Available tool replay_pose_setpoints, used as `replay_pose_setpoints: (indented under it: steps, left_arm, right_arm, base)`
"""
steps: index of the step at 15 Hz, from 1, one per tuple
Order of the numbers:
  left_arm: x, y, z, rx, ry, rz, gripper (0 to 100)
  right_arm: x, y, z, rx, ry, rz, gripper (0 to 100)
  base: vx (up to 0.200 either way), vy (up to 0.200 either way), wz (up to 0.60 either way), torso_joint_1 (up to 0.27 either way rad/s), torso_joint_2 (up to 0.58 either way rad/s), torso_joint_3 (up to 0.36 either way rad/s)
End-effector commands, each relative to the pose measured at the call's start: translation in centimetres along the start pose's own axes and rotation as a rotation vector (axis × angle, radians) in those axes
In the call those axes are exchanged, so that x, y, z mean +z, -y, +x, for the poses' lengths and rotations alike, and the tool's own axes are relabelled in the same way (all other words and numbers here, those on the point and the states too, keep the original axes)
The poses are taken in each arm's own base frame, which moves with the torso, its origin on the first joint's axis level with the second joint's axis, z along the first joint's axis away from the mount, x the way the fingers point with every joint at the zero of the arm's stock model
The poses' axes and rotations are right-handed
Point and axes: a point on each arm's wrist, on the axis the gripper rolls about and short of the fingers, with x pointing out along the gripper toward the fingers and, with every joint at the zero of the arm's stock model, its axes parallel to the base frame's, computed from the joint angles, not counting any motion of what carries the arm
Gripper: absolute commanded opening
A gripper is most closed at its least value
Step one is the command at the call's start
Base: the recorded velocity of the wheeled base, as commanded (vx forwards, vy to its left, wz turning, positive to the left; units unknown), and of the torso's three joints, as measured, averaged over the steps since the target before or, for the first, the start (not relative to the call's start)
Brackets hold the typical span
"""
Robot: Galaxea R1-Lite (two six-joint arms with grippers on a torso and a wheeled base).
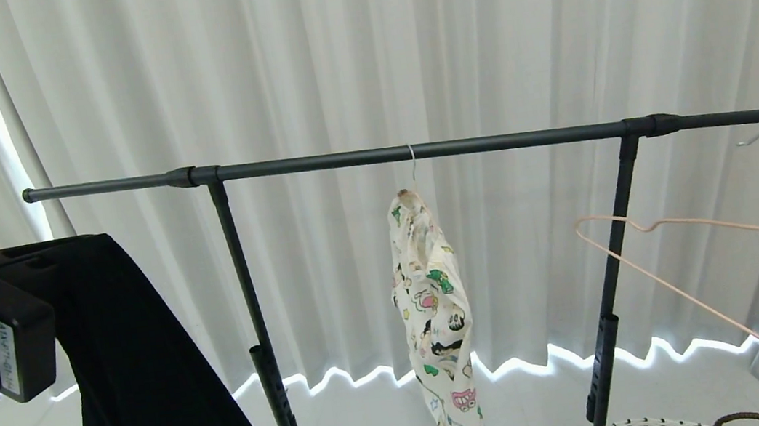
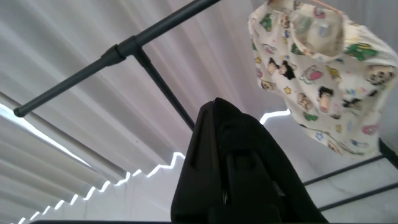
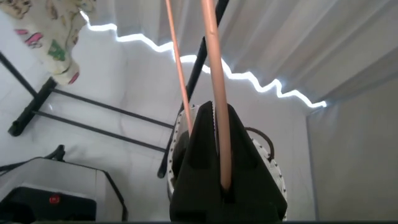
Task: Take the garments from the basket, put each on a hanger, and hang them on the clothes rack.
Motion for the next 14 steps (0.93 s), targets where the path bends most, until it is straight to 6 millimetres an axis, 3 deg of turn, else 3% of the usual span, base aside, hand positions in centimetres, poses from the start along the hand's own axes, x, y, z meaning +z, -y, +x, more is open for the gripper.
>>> replay_pose_setpoints:
  steps: [1, 7, 11, 14]
  left_arm:
    - [-0.1, 0.1, 0.1, -0.002, -0.005, 0.002, 0]
    - [-0.5, 0.5, 0.9, -0.015, -0.037, 0.014, 0]
    - [-0.7, 1.6, 4.3, -0.015, -0.147, -0.019, 0]
    - [-0.2, 3.0, 8.9, -0.014, -0.251, -0.159, 0]
  right_arm:
    - [0.1, -0.2, -0.3, 0.016, 0.021, -0.01, 0]
    - [0.9, -1.9, -1.3, 0.222, 0.106, -0.102, 0]
    - [1.6, -4.1, -2.2, 0.497, 0.146, -0.143, 0]
    - [2.6, -6.4, -3.4, 0.747, 0.117, -0.101, 0]
  base:
    - [-0.2, 0.0, 0.0, 0.002, 0.01, -0.002]
    - [0.0, 0.0, 0.0, 0.0, 0.0, 0.0]
    - [0.0, 0.0, 0.0, 0.0, 0.0, 0.0]
    - [0.0, 0.0, 0.0, 0.0, 0.0, 0.0]
